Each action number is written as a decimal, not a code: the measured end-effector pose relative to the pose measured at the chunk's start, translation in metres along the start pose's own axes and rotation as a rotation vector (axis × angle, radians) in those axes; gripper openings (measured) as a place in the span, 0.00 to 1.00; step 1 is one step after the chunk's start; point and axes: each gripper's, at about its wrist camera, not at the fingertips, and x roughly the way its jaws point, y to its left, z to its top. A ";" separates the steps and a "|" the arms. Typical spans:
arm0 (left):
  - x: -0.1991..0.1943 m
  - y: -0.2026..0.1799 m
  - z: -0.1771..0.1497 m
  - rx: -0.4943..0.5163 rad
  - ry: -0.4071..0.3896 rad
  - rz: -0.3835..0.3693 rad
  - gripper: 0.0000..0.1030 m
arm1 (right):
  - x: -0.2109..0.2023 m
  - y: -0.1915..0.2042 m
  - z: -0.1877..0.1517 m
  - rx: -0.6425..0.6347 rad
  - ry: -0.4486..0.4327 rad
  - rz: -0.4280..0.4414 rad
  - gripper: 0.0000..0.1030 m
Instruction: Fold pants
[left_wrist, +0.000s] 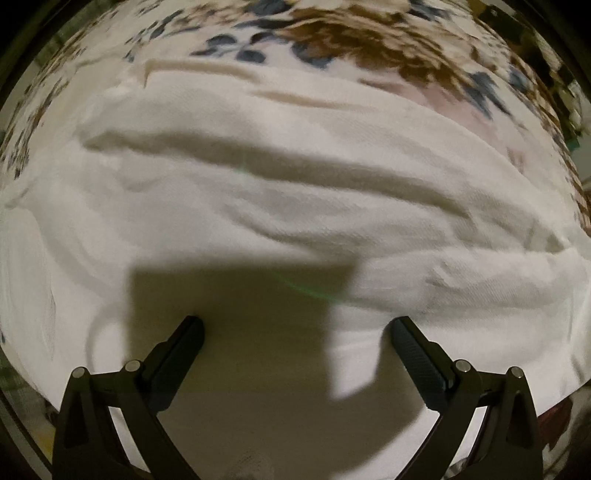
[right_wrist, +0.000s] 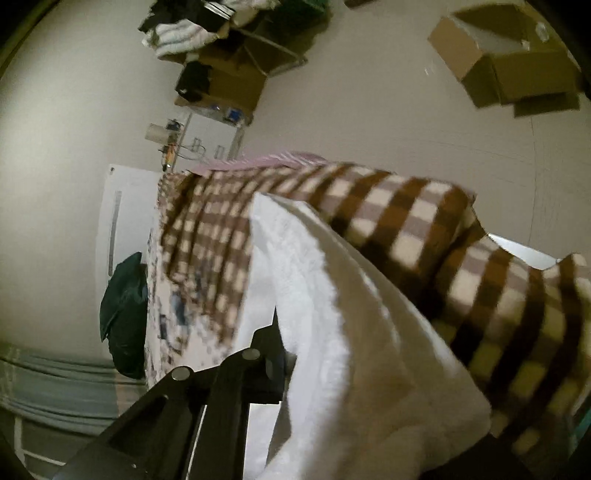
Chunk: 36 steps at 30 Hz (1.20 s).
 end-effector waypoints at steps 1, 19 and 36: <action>-0.004 0.003 0.001 0.008 -0.005 -0.017 1.00 | -0.009 0.007 -0.003 -0.006 -0.007 0.010 0.07; -0.111 0.187 -0.020 -0.224 -0.137 -0.046 1.00 | 0.024 0.160 -0.271 -0.248 0.392 0.134 0.06; -0.100 0.245 -0.027 -0.311 -0.079 -0.127 1.00 | 0.040 0.179 -0.380 -0.516 0.770 -0.021 0.69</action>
